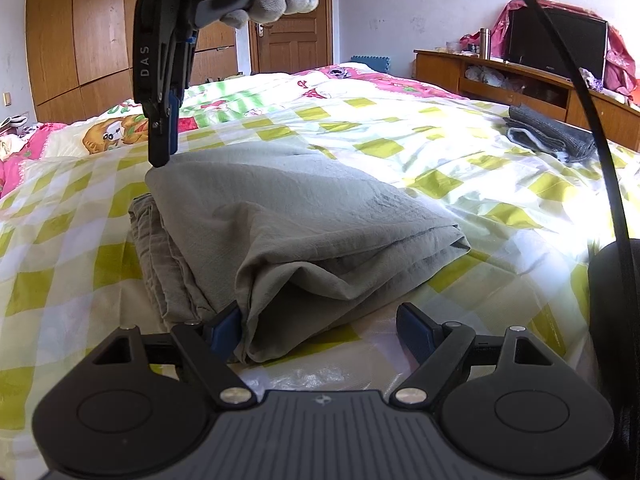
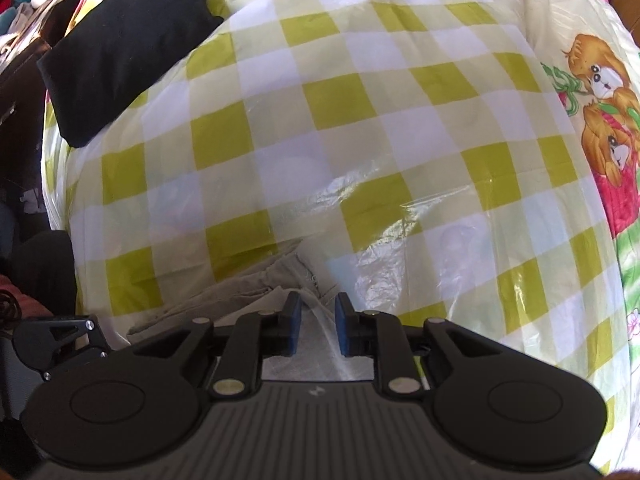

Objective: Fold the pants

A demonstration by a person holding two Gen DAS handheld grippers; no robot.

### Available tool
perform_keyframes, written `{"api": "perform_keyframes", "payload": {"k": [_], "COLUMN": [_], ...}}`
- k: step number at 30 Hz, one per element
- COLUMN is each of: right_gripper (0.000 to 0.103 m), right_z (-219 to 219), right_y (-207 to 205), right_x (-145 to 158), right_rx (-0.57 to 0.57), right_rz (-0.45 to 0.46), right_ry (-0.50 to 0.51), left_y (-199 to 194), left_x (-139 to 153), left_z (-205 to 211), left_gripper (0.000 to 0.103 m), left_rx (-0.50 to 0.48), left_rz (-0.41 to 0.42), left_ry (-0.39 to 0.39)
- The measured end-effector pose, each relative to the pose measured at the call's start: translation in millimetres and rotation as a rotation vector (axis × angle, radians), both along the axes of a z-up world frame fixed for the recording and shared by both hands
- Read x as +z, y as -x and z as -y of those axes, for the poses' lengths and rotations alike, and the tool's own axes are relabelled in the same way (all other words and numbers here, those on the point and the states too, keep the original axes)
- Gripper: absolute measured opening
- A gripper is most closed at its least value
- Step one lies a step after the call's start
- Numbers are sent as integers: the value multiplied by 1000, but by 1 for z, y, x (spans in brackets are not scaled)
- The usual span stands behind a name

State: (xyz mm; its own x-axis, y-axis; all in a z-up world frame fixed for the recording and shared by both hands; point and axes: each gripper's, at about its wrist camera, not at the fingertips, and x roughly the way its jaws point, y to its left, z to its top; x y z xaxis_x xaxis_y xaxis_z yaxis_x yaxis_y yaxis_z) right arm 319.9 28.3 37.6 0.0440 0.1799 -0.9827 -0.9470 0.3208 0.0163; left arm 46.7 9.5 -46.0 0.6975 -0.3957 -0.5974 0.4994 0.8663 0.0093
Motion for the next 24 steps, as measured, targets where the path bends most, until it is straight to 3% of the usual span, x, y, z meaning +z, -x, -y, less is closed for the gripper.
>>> {"api": "perform_keyframes", "payload": {"k": [4,7,13,19,22,24], "right_gripper": [18,2,1,1,3,8], "right_z": [-6,-9,-6,-4,-2,0], "right_y": [3,9,1,-15,-27,-22], "right_x": [-9,-12,2,-14,-22,-14], "right_rx": [15,11,-107,-237,-355,-356], "right_rz": [-41,-12,38,37,115,117], "right_ry": [28,38,-18,-41,-39,-91], "left_y": [0,0,1,4,2,3], "left_x": [0,0,0,-1,-3,-2], "left_z": [-1,0,1,4,4,3], "left_gripper": [92,92,92,92,93,93], "left_rx": [-4,-8,-14,-27,-29,-32], "left_rz": [2,5,10,17,4,5], "left_ry": [1,-3,-6,-19,-23,-20]}}
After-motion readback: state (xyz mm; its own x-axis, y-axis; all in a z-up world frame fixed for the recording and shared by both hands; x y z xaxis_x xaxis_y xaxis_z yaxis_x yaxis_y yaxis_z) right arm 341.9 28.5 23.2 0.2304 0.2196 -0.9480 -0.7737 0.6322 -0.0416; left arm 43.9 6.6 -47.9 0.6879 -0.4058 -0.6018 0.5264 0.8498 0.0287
